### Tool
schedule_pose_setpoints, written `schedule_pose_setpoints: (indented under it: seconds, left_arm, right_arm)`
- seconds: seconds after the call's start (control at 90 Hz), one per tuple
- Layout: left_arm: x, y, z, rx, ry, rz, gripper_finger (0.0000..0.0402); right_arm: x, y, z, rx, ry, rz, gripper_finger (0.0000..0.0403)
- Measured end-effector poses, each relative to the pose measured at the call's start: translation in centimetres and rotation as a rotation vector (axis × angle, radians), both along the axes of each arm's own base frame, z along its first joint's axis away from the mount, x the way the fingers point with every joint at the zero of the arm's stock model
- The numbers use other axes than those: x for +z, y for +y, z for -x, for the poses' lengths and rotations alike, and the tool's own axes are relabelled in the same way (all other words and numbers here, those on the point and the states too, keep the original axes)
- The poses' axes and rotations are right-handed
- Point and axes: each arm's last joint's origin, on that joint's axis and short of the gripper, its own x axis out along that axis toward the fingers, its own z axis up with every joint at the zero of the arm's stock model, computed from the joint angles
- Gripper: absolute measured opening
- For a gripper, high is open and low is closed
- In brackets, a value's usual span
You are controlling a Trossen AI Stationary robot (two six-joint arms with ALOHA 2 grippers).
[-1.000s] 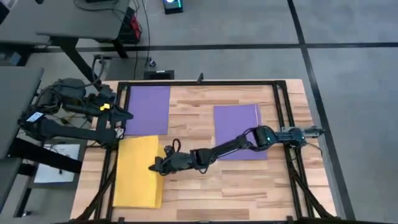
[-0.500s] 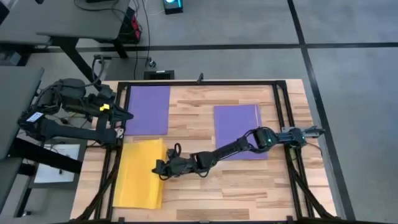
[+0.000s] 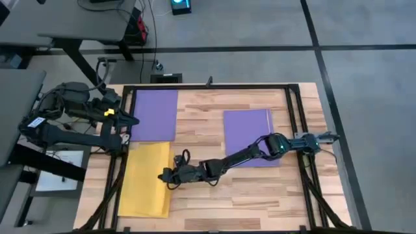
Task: Organize paper
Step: Stack the yellow paper on top of the other yellow paper
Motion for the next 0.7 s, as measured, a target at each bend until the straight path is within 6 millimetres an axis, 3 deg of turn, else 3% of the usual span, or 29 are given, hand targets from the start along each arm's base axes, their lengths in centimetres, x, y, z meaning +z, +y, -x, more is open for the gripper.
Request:
schedule_pose_setpoints:
  seconds: [0.333,0.7]
  left_arm:
    - [0.0,0.0,0.0,0.0,0.0,0.0,0.0]
    - [0.0,0.0,0.0,0.001,0.001,0.003,0.0]
  right_arm:
    - [-1.3,-0.5,0.4,0.005,0.147,-0.065,0.0009]
    - [-1.1,-2.6,-0.3,0.061,0.126,-0.068,0.0124]
